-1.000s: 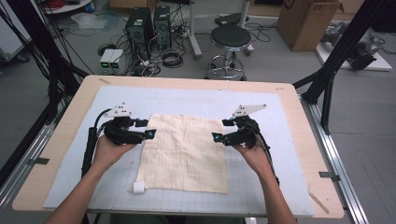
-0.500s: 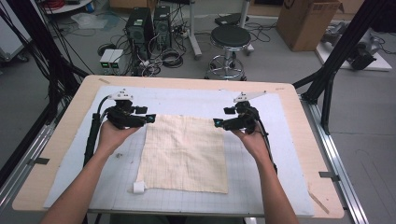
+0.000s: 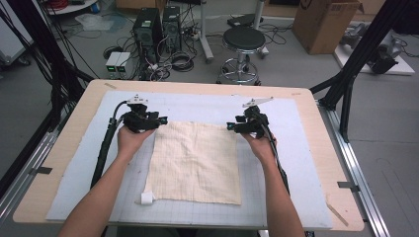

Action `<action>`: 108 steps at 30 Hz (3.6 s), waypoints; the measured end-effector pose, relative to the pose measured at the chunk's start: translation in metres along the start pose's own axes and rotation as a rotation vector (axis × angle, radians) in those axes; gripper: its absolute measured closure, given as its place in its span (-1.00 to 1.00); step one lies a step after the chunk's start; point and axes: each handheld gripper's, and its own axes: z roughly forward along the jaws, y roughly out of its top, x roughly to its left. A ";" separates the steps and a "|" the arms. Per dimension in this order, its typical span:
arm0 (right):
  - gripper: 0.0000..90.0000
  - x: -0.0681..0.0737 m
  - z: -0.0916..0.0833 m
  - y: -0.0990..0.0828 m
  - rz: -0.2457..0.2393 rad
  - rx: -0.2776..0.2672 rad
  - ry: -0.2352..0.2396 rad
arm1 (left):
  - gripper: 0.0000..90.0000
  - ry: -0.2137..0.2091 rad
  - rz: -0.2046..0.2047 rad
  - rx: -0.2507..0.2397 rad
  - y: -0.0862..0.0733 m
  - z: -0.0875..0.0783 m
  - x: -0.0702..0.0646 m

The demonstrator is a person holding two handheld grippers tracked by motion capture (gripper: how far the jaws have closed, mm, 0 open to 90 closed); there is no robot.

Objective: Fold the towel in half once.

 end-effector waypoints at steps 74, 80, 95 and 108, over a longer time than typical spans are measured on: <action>0.92 0.007 -0.047 0.017 0.034 -0.040 0.095 | 0.97 -0.071 -0.021 -0.090 -0.001 -0.042 0.002; 0.92 0.013 -0.054 0.015 0.022 -0.060 0.126 | 0.97 -0.098 -0.013 -0.107 -0.003 -0.053 -0.002; 0.92 0.032 -0.076 0.010 -0.017 -0.110 0.199 | 0.97 -0.145 0.045 -0.108 -0.014 -0.077 -0.018; 0.92 0.041 -0.085 -0.020 -0.052 -0.094 0.219 | 0.97 -0.207 0.070 -0.098 -0.035 -0.087 -0.034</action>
